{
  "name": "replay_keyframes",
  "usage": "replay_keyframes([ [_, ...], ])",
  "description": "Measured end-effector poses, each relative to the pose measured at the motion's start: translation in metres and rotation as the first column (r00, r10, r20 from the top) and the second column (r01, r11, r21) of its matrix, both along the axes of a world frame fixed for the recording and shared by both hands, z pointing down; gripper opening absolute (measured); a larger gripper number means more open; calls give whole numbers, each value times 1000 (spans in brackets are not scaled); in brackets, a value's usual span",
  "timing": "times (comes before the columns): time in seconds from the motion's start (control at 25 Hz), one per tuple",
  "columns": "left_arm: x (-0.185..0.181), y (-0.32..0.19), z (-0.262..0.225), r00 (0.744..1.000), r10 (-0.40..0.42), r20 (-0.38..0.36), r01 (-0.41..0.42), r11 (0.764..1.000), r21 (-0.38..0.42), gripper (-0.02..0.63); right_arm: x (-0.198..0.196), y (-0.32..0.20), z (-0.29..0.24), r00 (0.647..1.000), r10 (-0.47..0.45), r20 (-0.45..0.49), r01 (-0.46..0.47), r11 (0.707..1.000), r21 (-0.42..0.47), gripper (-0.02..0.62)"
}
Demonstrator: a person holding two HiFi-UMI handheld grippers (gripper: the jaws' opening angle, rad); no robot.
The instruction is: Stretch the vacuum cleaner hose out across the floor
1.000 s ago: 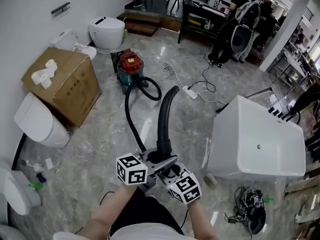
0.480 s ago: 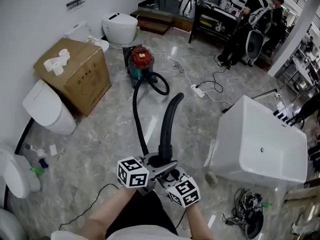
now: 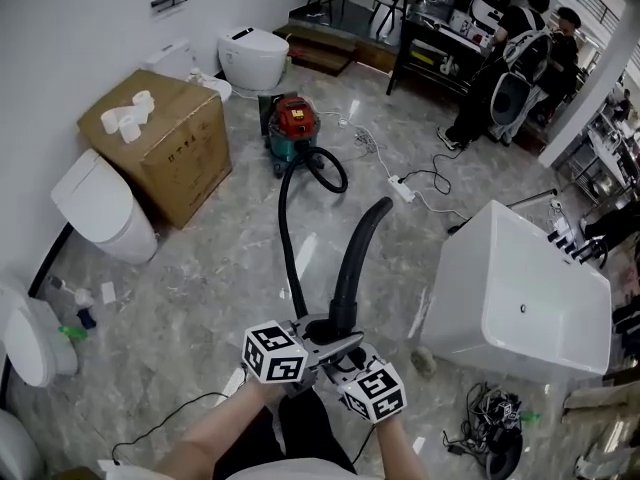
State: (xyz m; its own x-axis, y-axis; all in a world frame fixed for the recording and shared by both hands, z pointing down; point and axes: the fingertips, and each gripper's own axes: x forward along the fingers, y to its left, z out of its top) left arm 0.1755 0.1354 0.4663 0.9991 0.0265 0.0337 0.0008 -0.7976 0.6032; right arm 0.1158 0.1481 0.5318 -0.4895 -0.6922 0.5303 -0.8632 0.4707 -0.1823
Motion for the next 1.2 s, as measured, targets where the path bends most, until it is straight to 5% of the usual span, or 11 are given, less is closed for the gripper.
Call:
replay_keyframes([
  [0.44, -93, 56, -15, 1000, 26, -8, -26, 997, 66, 170, -93, 50, -13, 1000, 18, -7, -18, 999, 48, 179],
  [0.84, -180, 137, -19, 999, 28, -41, -27, 999, 27, 170, -178, 133, -16, 999, 15, -44, -14, 999, 31, 179],
  [1.2, -215, 186, -19, 998, 54, -33, -52, 996, 72, 171, -215, 177, -15, 998, 24, -49, -23, 1000, 18, 179],
])
